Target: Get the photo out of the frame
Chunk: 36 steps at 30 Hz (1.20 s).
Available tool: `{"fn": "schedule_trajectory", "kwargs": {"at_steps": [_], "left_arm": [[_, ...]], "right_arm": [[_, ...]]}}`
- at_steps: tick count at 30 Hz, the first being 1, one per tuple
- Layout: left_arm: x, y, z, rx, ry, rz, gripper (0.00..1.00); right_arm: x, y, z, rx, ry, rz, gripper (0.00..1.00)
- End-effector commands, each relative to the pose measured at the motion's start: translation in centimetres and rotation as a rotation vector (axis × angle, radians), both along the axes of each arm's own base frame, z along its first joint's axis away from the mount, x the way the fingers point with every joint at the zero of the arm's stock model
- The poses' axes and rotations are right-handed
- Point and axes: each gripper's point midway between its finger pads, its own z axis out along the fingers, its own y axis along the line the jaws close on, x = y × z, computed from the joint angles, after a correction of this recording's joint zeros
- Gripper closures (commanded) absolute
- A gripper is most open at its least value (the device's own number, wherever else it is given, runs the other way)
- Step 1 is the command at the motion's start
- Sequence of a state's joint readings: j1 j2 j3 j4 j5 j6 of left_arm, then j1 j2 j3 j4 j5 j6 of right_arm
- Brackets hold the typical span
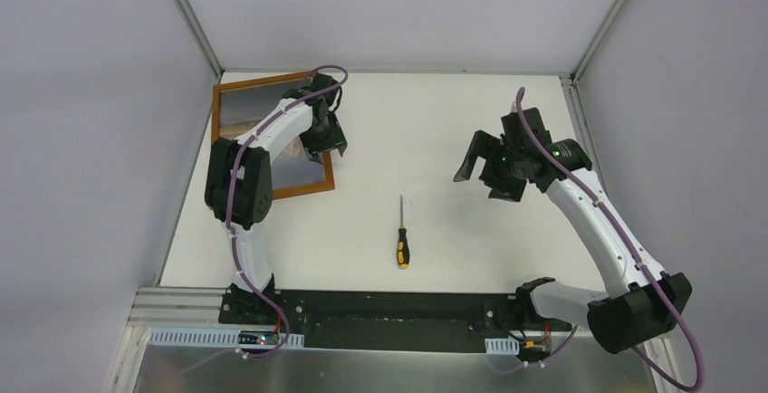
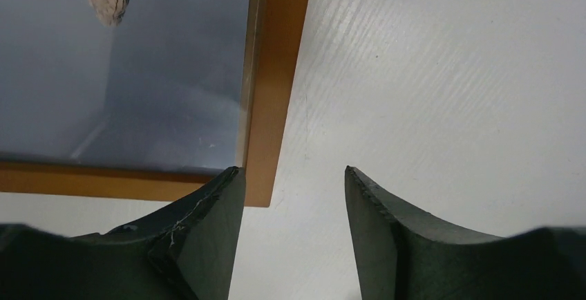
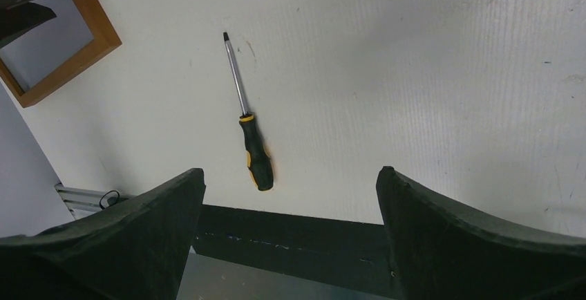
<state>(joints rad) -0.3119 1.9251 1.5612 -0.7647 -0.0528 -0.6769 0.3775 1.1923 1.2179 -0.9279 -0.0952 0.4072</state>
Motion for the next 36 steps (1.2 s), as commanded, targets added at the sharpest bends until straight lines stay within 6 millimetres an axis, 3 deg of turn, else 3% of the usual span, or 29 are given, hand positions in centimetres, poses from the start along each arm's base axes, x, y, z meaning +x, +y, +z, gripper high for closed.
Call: {"fn": "schedule_trajectory", "kwargs": {"at_steps": [1,11,16,23,33,36], "left_arm": [[1.4,0.4,-0.1,0.061,-0.024,-0.049,0.45],[1.0,0.3,-2.7,0.079,0.026,-0.167,0.45],[0.5,-0.6,-3.8,0.026,0.039,-0.171,0.51],[-0.1,-0.2,-4.5,0.038,0.057,-0.170,0.57],[-0.7,0.7,-3.5,0.078,0.034,-0.183,0.42],[-0.6,0.7,-3.5,0.079,0.035,-0.196,0.42]], "right_arm": [[0.0,0.6,0.2,0.031,-0.013,0.022,0.01],[-0.4,0.9,-0.4,0.048,0.026,0.002,0.01],[-0.9,0.6,-0.8,0.042,0.044,-0.003,0.01],[-1.1,0.7,-1.0,0.054,0.043,-0.009,0.01],[-1.1,0.9,-1.6,0.060,0.058,-0.005,0.01],[-1.1,1.0,-1.8,0.060,0.063,-0.005,0.01]]}}
